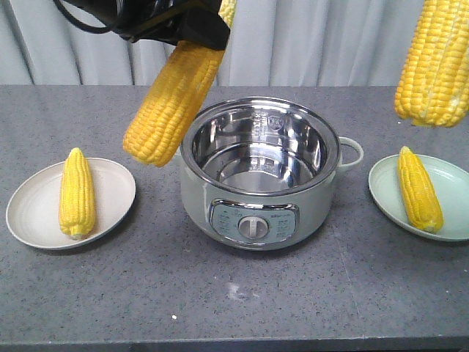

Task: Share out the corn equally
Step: 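Hold both corn ears raised while the base turns away from the pot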

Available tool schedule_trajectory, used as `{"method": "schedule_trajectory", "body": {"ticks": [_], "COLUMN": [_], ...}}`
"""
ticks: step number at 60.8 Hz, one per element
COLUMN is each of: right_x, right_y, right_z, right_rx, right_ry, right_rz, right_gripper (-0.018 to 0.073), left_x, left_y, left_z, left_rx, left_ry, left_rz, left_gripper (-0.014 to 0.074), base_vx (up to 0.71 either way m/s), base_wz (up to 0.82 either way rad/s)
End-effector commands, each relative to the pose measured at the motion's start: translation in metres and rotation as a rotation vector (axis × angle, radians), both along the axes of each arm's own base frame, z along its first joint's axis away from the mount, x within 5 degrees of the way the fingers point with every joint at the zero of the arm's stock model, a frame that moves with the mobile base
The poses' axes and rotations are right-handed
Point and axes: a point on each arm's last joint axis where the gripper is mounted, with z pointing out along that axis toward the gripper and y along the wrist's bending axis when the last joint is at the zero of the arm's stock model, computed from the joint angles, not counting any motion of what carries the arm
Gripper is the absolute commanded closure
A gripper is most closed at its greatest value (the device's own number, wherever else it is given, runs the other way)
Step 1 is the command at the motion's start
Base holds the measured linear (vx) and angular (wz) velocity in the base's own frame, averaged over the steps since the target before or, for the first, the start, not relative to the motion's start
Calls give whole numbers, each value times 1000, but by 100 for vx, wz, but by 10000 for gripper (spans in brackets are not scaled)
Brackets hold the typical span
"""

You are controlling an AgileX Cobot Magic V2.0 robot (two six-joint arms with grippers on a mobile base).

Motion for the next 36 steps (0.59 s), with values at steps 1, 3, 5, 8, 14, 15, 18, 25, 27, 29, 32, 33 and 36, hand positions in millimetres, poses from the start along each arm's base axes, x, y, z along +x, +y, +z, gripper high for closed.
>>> {"method": "schedule_trajectory", "body": {"ticks": [1, 3, 5, 8, 14, 15, 18, 25, 27, 29, 32, 33, 36], "right_x": [-13, -13, -13, -13, -13, -13, -13, -13, -13, -13, -13, -13, -13], "right_y": [-1, -1, -1, -1, -1, -1, -1, -1, -1, -1, -1, -1, -1], "right_z": [10, 10, 10, 10, 10, 10, 10, 10, 10, 10, 10, 10, 10], "right_rx": [8, 8, 8, 8, 8, 8, 8, 8, 8, 8, 8, 8, 8], "right_ry": [-48, -48, -48, -48, -48, -48, -48, -48, -48, -48, -48, -48, -48], "right_rz": [5, 5, 5, 5, 5, 5, 5, 5, 5, 5, 5, 5, 5], "right_gripper": [564, 564, 564, 564, 564, 564, 564, 564, 564, 564, 564, 564, 564], "left_x": [-14, -14, -14, -14, -14, -14, -14, -14, -14, -14, -14, -14, -14], "left_y": [6, 6, 6, 6, 6, 6, 6, 6, 6, 6, 6, 6, 6], "left_z": [25, 25, 25, 25, 25, 25, 25, 25, 25, 25, 25, 25, 25], "left_rx": [-83, -83, -83, -83, -83, -83, -83, -83, -83, -83, -83, -83, -83], "left_ry": [-86, -86, -86, -86, -86, -86, -86, -86, -86, -86, -86, -86, -86], "left_rz": [3, 3, 3, 3, 3, 3, 3, 3, 3, 3, 3, 3, 3], "left_gripper": [603, 603, 603, 603, 603, 603, 603, 603, 603, 603, 603, 603, 603], "base_vx": [0, 0, 0, 0, -1, -1, -1, -2, -2, -2, -3, -3, -3], "base_wz": [0, 0, -1, -2, -3, -5, -5, -8, -9, -10, -11, -11, -11]}}
